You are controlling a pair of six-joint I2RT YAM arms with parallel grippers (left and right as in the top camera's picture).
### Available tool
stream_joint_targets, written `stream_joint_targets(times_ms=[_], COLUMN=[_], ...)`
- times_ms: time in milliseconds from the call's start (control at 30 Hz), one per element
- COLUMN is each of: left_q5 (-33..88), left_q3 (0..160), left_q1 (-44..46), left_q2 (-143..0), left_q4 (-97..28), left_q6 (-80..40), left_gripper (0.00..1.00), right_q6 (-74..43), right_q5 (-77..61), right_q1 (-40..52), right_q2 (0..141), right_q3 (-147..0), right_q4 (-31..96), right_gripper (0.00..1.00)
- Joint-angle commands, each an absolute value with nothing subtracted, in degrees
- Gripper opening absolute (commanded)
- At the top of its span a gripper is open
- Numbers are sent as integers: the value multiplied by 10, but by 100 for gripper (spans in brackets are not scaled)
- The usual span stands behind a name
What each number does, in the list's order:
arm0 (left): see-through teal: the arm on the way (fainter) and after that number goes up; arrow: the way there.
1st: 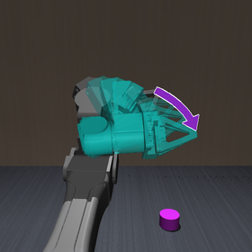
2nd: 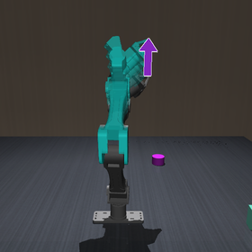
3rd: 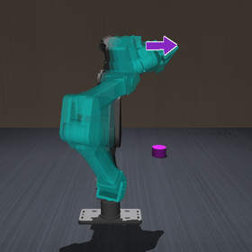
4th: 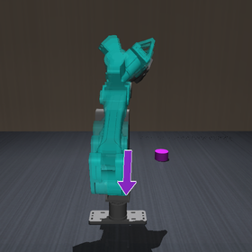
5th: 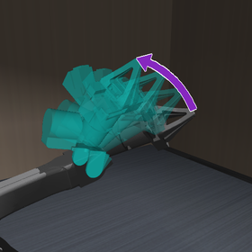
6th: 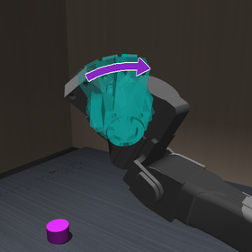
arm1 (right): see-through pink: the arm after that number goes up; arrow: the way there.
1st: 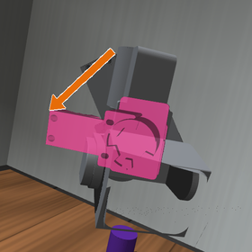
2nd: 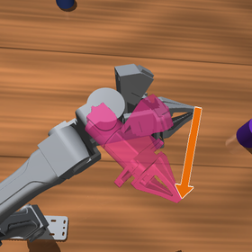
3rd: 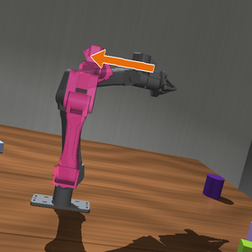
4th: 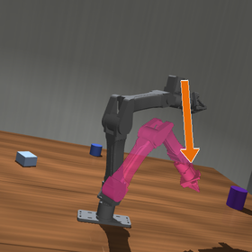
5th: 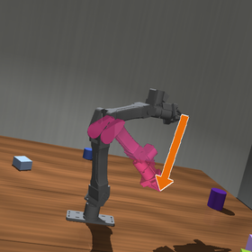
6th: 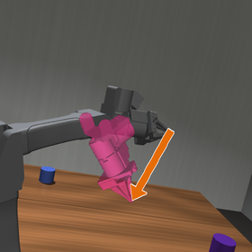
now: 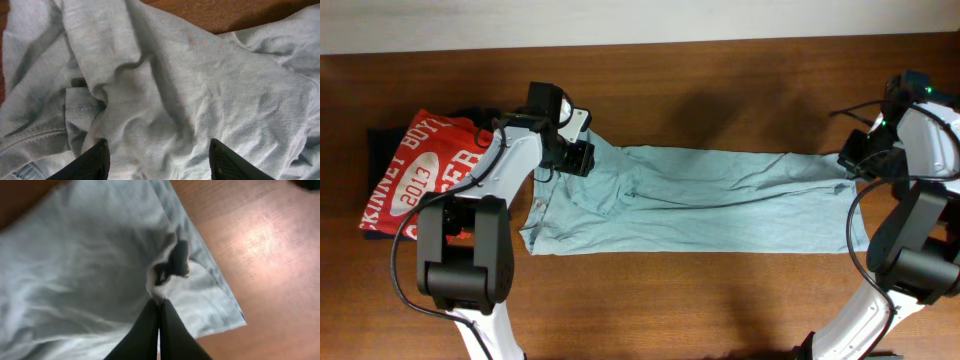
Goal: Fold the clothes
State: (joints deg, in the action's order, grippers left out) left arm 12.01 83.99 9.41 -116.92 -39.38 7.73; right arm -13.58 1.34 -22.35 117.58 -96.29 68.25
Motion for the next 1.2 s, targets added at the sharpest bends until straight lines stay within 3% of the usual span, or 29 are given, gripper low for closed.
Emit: stream_joint_targets(times_ms=[0,300,533,700,767,900,1000,1067,1167], left_q5=[120,120,120,120,120,120,120,120,120], left_q3=[838,838,838,838,838,838,838,838,838], left_q1=[96,96,96,96,96,96,96,96,96], left_q2=[-1171,-1171,-1171,-1171,-1171,-1171,-1171,-1171,-1171], left_q4=[-388,-383,-383,-384,-384,-384,-384,-384,-385], left_q6=[87,87,87,87,87,87,87,87,87], left_gripper=[63,63,63,63,64,63,63,64,63], right_q6=[-140,-140,-140,-158,-154,-148,-125,-107,-98], right_q5=[59,91,100,93,52,-17,-91,-136,-144], right_q1=[-226,-226,-226,-226,-226,-225,-222,-218,-208], right_q2=[1164,1164,1164,1164,1164,1166,1175,1186,1204], right_q3=[-968,-968,-968,-968,-968,-968,-967,-967,-958], right_q4=[702,727,737,726,704,651,606,596,594], right_gripper=[4,9,40,46,46,31,11,4,4])
